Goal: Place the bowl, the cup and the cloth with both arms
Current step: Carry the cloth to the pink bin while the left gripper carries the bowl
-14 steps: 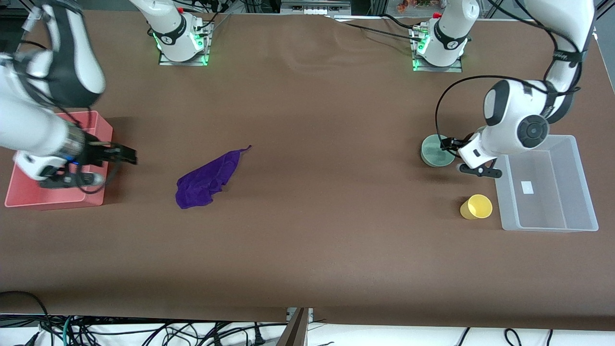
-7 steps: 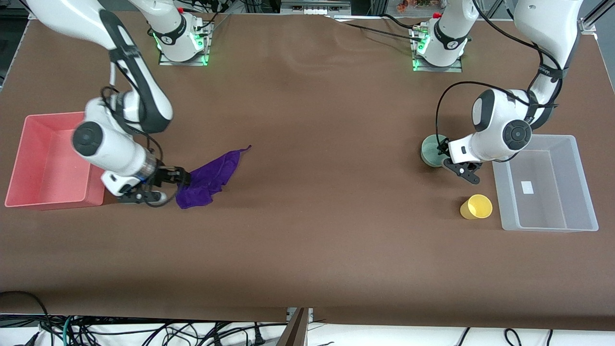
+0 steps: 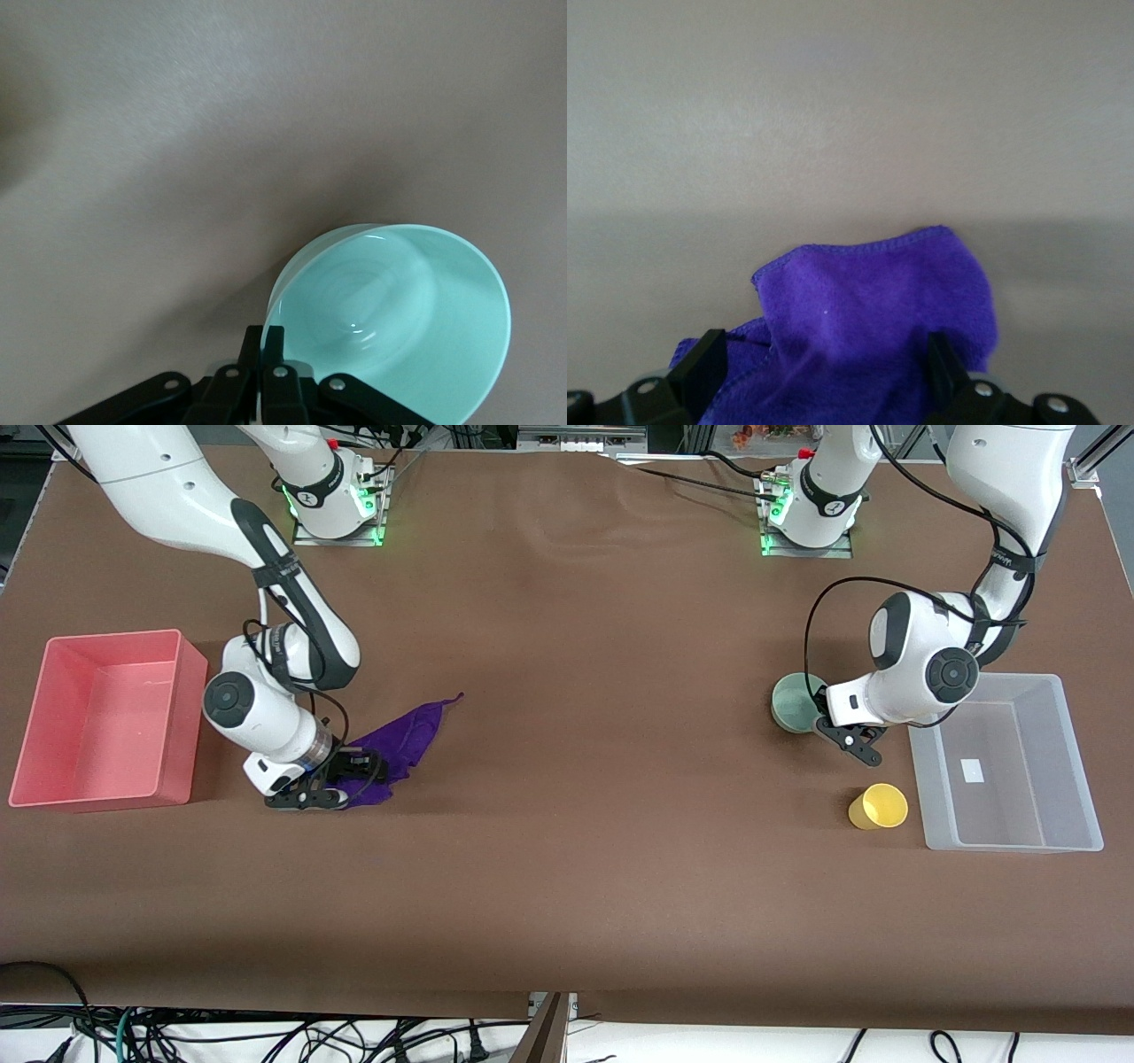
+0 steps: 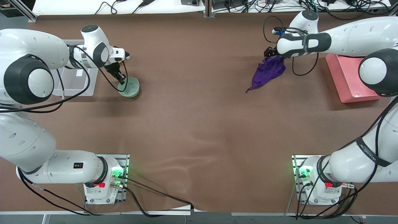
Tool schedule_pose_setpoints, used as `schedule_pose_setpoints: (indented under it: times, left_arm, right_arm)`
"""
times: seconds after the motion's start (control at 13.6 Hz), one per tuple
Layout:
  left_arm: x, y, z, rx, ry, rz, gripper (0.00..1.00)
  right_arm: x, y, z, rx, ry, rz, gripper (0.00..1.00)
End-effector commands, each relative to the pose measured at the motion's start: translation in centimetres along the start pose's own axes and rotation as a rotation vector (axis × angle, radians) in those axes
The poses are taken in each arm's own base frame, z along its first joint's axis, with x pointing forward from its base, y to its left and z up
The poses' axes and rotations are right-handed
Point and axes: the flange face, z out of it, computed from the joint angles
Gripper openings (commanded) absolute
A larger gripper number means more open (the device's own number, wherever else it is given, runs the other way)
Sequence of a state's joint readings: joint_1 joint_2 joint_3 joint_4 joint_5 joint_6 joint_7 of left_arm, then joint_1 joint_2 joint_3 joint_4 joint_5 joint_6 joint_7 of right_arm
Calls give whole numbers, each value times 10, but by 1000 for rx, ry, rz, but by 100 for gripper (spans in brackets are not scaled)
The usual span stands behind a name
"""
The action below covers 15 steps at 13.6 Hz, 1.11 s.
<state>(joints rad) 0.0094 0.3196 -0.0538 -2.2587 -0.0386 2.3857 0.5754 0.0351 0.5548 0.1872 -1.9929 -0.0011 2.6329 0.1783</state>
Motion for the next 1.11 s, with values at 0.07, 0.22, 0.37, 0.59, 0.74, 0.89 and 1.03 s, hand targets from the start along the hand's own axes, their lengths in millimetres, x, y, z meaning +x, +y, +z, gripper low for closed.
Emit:
schedule_pose_setpoints:
  times: [0.07, 0.22, 0.37, 0.59, 0.74, 0.89, 1.03]
  left_arm:
    - [-19, -14, -84, -19, -4, -7, 0]
    - [-35, -57, -129, 3, -33, 45, 0]
    - [-54, -113, -160, 80, -48, 157, 0]
    - [-73, -196, -162, 143, -104, 338, 0]
    - [-81, -234, -128, 137, -120, 363, 0]
    - [-75, -254, -100, 211, -74, 366, 0]
    - [-64, -262, -64, 238, -53, 370, 0]
  right_arm:
    - [-15, -3, 10, 1, 18, -30, 19]
    - [-12, -3, 6, 1, 26, -46, 0]
    - [-4, -2, -7, -3, 30, -67, 0]
    - [41, 6, -100, -31, -65, -143, 0]
    - [63, 20, -180, -36, -173, -188, 0]
    - [70, 60, -251, -36, -282, -242, 0]
    - [61, 108, -311, -30, -388, -308, 0]
